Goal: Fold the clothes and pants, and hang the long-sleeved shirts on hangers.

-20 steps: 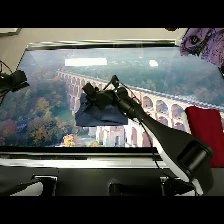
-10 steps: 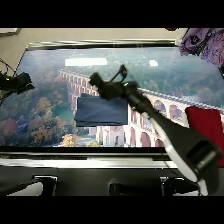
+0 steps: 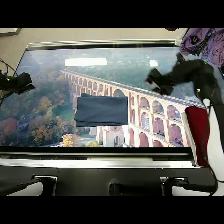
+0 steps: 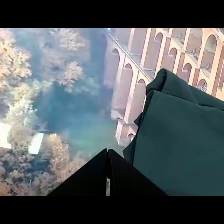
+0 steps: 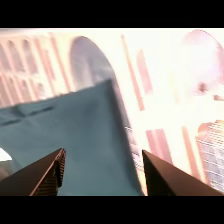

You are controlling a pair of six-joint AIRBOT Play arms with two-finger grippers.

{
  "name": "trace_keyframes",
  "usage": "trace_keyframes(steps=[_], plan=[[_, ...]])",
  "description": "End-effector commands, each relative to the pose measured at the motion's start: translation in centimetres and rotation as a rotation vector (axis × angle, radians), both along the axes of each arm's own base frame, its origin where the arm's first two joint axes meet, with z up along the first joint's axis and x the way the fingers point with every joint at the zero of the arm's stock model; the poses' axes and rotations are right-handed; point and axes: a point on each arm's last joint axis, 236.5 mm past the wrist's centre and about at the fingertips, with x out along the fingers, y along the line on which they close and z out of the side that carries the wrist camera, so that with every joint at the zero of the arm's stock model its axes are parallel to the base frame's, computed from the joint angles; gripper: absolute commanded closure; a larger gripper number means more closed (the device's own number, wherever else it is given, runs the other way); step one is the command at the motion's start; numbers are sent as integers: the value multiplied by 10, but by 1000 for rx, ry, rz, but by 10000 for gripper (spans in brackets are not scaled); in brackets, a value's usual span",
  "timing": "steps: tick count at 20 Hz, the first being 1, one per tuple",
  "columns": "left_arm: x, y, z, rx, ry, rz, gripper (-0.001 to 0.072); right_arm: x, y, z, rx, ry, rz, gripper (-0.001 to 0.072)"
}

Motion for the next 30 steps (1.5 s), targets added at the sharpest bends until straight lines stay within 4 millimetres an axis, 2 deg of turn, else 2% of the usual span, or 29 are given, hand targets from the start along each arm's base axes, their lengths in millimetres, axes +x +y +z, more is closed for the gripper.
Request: trace_keyframes(steps=[1,4,6,9,11,15,16,18,20,22,26,30], plan=[[1,1,0,1,-4,2,688,-23,-4,-46,171,56,117,179],[4,2,2,3,-20,7,687,-33,32,-96,253,103,188,180],[7,2,3,4,-30,10,687,-41,62,-122,290,136,260,180],[7,2,3,4,-30,10,687,-38,97,-145,331,133,283,183],[7,2,3,4,-30,10,687,-37,111,-156,350,147,266,202],[9,3,-2,2,-22,11,687,-36,123,-166,343,149,259,347],[9,3,-3,1,-19,11,687,-35,123,-165,351,152,247,435],[10,3,-6,-1,-12,11,687,-33,125,-156,363,145,255,678],[10,3,-7,-1,-11,11,687,-13,117,-125,358,68,271,681],[10,3,-7,-1,-11,11,687,20,92,-86,337,-20,223,681],[9,3,-7,-1,-7,10,687,73,16,-20,253,-144,83,681],[9,2,-7,-2,-7,10,687,101,-66,29,180,-226,-73,682]])
